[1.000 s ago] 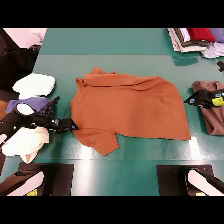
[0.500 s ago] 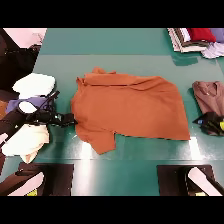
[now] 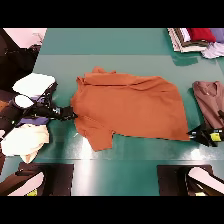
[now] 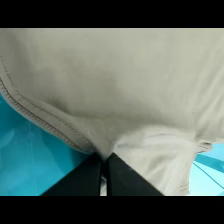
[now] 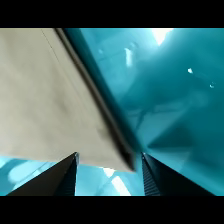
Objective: Fold the shirts.
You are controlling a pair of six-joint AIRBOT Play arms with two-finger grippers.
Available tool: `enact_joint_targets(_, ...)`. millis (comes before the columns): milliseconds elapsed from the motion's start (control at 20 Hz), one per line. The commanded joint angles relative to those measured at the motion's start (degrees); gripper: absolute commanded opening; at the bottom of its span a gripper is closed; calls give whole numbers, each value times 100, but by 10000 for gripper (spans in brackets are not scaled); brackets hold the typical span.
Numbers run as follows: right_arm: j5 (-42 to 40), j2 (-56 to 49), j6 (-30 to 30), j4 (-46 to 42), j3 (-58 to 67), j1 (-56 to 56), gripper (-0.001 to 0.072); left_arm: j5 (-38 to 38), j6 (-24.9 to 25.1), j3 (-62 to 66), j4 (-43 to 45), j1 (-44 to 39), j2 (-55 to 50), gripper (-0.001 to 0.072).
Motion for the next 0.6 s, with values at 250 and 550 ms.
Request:
enact_joint_targets(250,-448,-509,-42,-15,-50,855,11,-2,2,26,-13,-2,7,25)
enact_joint_targets(550,-39,527,-15,396,680,1464,11,-4,-17,984,118,-2,949,25)
